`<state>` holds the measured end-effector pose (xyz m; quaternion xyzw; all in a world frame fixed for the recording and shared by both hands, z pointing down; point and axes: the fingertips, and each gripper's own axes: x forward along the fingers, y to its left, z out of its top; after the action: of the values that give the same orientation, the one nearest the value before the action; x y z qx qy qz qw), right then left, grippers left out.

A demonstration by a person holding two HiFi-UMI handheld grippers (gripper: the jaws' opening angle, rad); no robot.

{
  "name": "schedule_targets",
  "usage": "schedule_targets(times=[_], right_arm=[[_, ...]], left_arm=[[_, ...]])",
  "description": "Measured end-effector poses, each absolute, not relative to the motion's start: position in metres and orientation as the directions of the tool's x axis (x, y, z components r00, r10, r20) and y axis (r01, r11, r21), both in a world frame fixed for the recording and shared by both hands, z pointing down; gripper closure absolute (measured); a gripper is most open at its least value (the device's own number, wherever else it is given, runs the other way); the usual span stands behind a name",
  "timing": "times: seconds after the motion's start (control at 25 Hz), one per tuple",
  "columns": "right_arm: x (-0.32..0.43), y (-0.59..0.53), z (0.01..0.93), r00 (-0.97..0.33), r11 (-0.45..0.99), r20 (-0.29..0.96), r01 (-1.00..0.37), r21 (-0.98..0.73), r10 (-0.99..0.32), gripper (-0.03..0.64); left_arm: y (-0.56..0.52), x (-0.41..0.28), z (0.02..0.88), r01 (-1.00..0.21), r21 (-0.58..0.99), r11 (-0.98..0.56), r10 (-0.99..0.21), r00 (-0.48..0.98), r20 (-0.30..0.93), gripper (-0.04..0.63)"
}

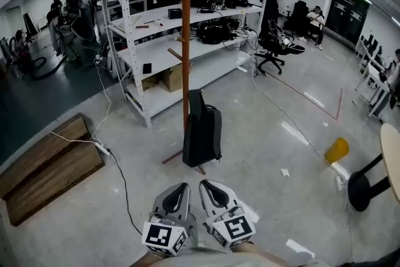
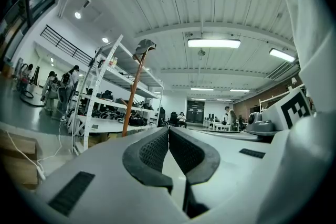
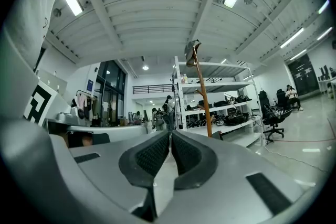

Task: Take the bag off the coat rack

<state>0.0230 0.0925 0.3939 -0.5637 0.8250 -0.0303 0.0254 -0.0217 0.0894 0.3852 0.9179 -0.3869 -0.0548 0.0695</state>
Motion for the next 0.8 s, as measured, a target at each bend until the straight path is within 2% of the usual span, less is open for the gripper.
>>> schedule_targets(times=[0.8], right_arm=[[0.051,-0.1,0.389,-0.299,0.3,-0.019,-0.954,-0.028,-0.954,0.595]], left_arm=[[-0.11,0.01,0.383,-0.651,0.188,-0.736,-0.669,0.741,-0.053,0.577]])
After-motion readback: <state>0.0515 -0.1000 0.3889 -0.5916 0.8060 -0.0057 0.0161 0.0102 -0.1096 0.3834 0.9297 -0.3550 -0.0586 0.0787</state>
